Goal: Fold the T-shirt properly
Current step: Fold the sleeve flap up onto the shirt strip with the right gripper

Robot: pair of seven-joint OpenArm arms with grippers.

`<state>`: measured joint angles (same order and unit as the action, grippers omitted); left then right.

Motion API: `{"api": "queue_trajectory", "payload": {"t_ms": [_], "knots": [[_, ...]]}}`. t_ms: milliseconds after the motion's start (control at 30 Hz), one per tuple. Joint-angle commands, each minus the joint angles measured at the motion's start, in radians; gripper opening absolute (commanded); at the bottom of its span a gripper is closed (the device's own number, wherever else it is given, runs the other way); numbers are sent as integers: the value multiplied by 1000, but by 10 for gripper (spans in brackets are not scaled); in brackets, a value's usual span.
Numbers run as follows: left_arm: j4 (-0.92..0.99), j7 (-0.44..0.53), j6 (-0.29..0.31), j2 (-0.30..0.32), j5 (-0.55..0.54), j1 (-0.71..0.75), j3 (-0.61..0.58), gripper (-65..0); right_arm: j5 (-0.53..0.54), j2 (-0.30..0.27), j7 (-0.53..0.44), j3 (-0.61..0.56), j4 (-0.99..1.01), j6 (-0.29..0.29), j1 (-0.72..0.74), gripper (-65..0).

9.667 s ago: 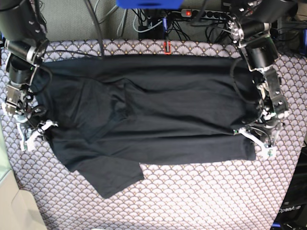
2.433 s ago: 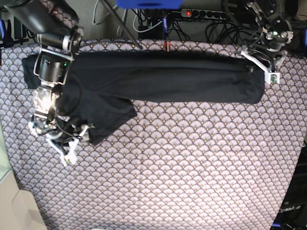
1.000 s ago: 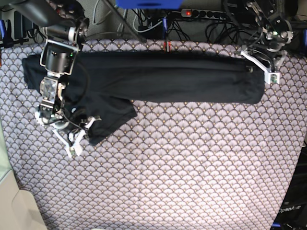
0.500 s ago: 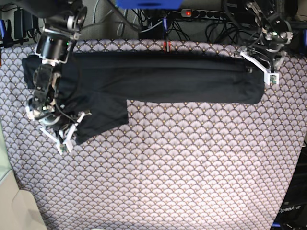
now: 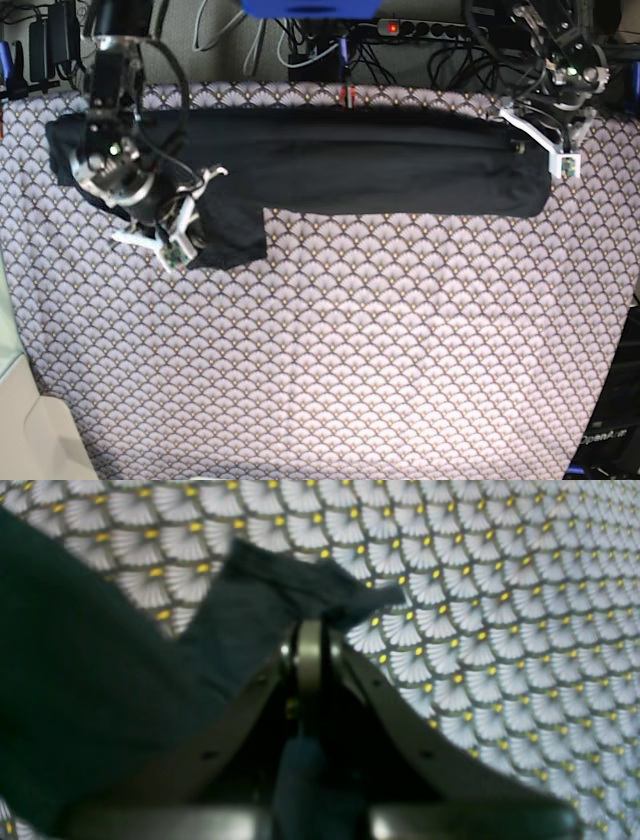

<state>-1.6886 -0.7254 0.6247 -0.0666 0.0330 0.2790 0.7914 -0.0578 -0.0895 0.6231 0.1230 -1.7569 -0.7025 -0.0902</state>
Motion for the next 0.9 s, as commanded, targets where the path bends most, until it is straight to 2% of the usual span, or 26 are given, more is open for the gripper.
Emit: {"api": "queue_trajectory", "payload": {"t_ms": [0, 133, 233, 433, 567, 700, 867], "knots": [[-14, 17, -1, 7, -11, -5, 3, -321, 9, -10, -18, 4, -42, 4, -7, -650], [-14, 17, -1, 9, -11, -5, 3, -321, 11, -16, -26, 4, -127, 4, -72, -650], [-14, 17, -1, 9, -11, -5, 3, -321, 34, -51, -29, 5, -163, 4, -115, -650], [-14, 17, -1, 9, -11, -4, 3, -321, 178, -177, -29, 13, -166, 4, -178, -650], [-14, 17, 1, 9, -11, -2, 3, -321, 233, -235, -30, 13, -166, 4, -230, -650], [-14, 17, 1, 9, -11, -1, 3, -321, 278, -273, -101, 14, -166, 4, -294, -650], [-14, 17, 1, 9, -9, 3, 3, -321, 272, -278, -179, 22, -166, 4, -369, -650]]}}
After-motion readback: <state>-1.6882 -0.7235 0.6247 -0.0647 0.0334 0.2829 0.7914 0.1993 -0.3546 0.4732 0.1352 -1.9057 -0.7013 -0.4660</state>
